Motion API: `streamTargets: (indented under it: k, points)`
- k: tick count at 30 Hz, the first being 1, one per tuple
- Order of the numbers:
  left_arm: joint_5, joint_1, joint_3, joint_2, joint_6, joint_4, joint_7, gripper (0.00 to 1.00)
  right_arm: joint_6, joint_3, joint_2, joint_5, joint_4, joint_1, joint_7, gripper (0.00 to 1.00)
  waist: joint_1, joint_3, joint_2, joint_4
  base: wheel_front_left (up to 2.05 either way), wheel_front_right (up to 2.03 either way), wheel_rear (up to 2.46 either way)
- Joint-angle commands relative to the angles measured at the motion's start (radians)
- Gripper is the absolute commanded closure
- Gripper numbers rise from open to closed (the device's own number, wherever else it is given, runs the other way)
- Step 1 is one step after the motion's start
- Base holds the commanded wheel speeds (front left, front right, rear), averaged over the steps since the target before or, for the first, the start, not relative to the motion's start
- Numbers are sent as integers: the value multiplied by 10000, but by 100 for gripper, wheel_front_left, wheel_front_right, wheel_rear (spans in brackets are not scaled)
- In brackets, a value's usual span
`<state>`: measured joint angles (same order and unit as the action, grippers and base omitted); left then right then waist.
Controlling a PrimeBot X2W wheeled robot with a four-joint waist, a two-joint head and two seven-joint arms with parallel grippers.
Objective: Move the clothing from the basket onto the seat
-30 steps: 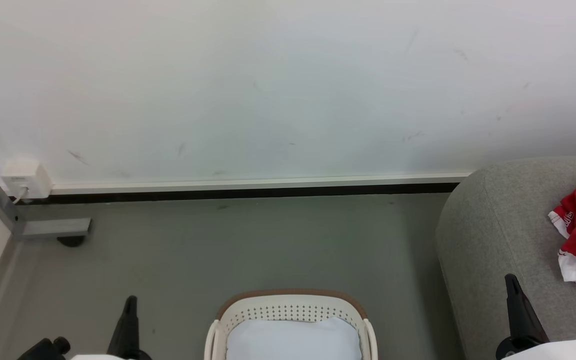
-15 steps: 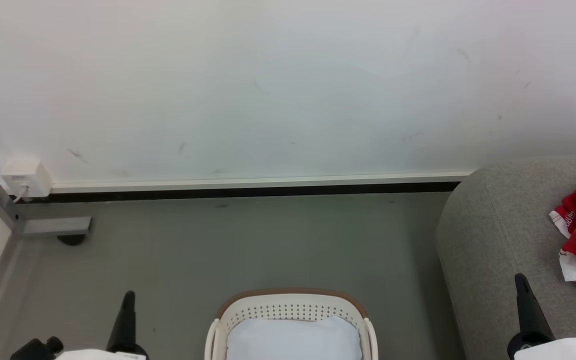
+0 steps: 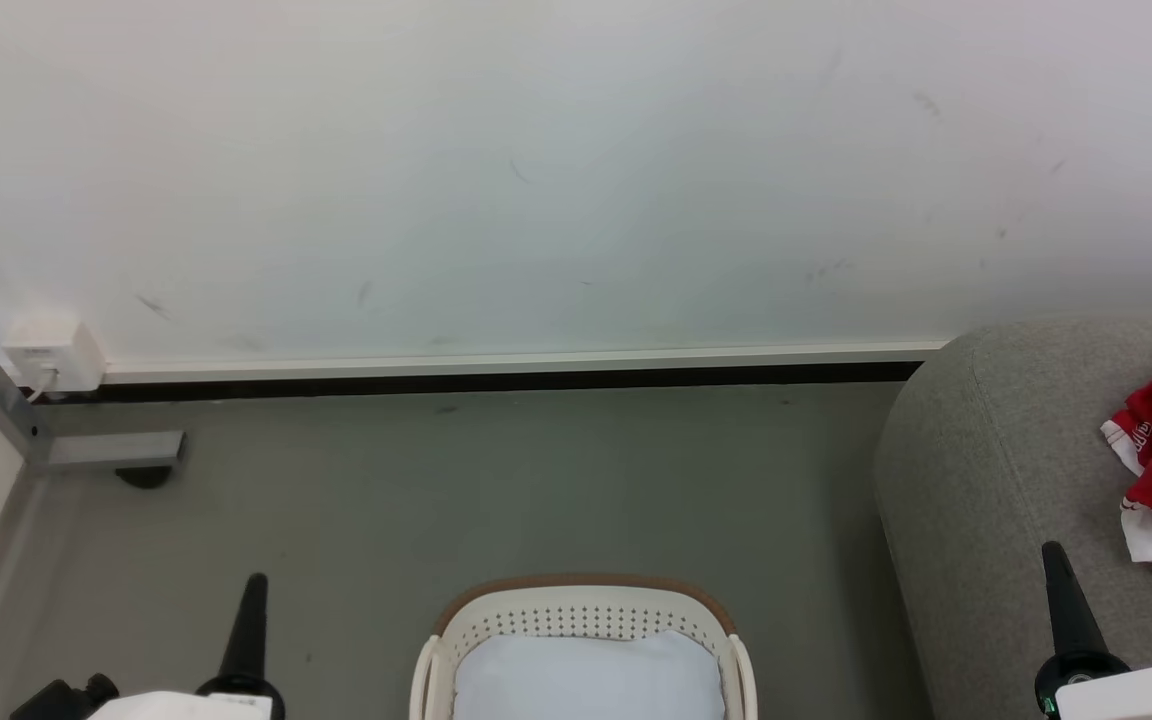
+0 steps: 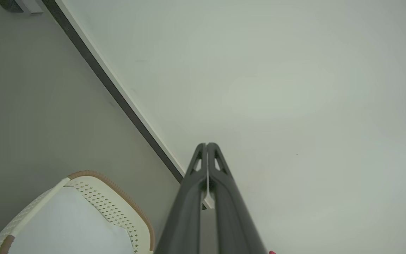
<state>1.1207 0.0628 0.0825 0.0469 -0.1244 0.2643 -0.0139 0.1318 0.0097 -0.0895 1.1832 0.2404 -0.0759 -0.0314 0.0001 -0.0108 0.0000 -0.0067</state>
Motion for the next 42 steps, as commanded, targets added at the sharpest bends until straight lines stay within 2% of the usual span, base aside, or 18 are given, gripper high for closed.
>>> streamTargets:
  k: [1, 42]
  points:
    - [383, 226, 55, 56, -60, -115, 97, 100, -11, -115, 3, 342, -48, -201, 101, 100, 0, 5, 0, 3, 0, 0, 0]
    - [3829, 437, 272, 57, -80, -185, 1010, 100, -18, -863, 201, 3420, 17, -314, 1040, 100, 0, 98, 0, 48, 0, 0, 0]
